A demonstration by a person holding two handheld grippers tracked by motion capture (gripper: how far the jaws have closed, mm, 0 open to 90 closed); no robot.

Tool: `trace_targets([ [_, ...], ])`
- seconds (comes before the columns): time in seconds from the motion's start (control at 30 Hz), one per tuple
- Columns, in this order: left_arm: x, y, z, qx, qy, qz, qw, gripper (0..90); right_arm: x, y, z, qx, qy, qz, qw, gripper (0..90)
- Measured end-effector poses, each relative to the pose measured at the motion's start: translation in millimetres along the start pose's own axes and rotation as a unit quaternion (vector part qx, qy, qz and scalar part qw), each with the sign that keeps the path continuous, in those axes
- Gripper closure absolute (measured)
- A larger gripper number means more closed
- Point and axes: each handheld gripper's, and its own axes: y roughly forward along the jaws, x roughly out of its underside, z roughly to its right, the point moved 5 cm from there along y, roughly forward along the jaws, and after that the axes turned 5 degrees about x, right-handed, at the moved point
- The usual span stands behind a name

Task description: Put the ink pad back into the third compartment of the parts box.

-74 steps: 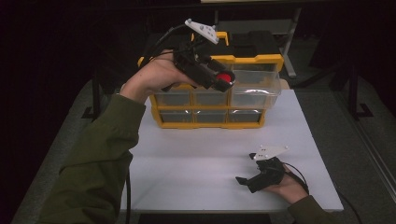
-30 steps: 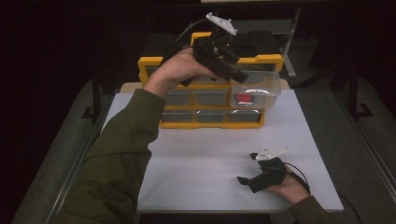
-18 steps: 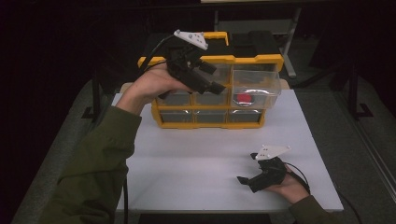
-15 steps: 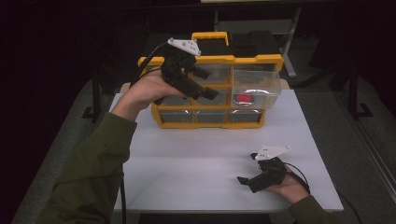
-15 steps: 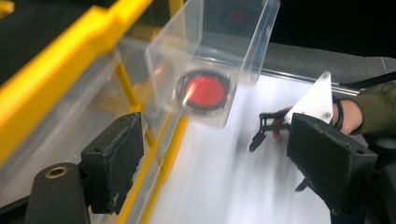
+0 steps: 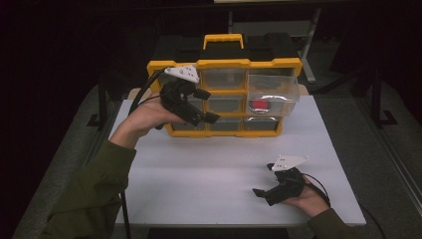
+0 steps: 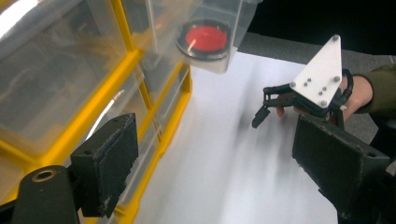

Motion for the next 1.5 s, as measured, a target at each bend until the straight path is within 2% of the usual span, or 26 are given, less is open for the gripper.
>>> trace_targets([
  [0.03,7.9,1.0,1.8,-0.003,0.0,-0.003,1.0,13.7,0.1,0.0,0.0,0.0,0.0,0.0,1.0,0.0],
  [0.07,7.9,1.0,1.8,-0.003,0.0,-0.003,1.0,13.5,0.1,0.0,0.0,0.0,0.0,0.0,1.0,0.0],
  [0.27,32.4,4.2,5.7,-0.005,-0.006,0.006,1.0,13.0,0.2,0.3,-0.1,-0.001,-0.002,-0.001,1.0,0.0],
  [0.63,82.2,7.9,10.9,-0.036,-0.014,0.013,0.9992,10.9,0.4,0.3,-0.4,-0.001,-0.003,-0.001,1.0,0.0],
  [0.87,114.1,12.4,14.6,-0.046,-0.028,0.017,0.9984,8.6,0.5,0.6,-0.5,0.0,-0.003,-0.002,1.0,0.0],
  [1.03,138.0,16.1,17.3,-0.058,-0.027,0.018,0.9978,7.5,0.6,0.7,-0.8,0.0,-0.003,-0.003,1.0,0.0],
  [1.33,166.6,20.0,22.3,-0.064,-0.033,0.024,0.9971,4.4,0.9,0.5,-1.0,0.0,-0.002,-0.004,1.0,0.0],
  [1.43,180.8,21.8,24.1,-0.077,-0.038,0.014,0.9962,2.0,0.9,0.6,-0.9,0.001,-0.002,-0.004,1.0,0.0],
  [1.5,184.4,21.8,24.6,-0.081,-0.039,0.013,0.9959,1.7,0.8,0.6,-0.9,0.001,-0.002,-0.003,1.0,0.0],
])
